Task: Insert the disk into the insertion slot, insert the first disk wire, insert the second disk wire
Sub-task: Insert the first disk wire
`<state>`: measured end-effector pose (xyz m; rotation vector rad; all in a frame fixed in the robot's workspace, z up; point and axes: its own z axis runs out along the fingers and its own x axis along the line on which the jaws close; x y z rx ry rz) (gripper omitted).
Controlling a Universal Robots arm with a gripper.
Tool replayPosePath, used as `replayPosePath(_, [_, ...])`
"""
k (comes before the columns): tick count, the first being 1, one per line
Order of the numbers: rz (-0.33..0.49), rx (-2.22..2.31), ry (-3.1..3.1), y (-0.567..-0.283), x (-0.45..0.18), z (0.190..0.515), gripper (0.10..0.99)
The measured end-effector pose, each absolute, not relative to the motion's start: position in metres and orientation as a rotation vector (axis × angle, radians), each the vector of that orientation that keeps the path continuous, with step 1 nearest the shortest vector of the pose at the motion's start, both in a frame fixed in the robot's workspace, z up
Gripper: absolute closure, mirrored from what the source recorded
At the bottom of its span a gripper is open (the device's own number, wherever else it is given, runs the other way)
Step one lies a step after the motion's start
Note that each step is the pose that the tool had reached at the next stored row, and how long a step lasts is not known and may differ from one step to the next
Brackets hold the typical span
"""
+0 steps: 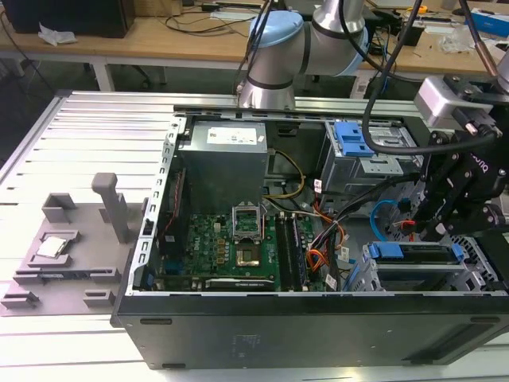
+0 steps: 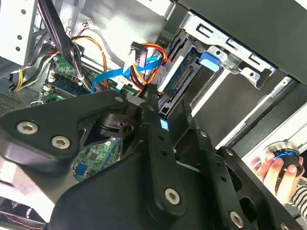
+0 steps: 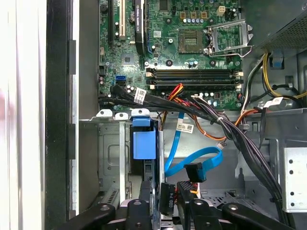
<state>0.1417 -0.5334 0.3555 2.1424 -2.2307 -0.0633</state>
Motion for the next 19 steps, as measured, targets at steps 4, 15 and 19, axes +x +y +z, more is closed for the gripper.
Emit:
replayPosePath(4, [-0.063,2.142,-2.231,-0.533,0.142,0.355,0.91])
replayPosePath(15, [-0.069,2.14,-2.228,-0.535,0.158,0.354,0.91])
replayPosePath(19, [-0.069,2.14,-2.228,-0.54,0.158,0.35,0.91])
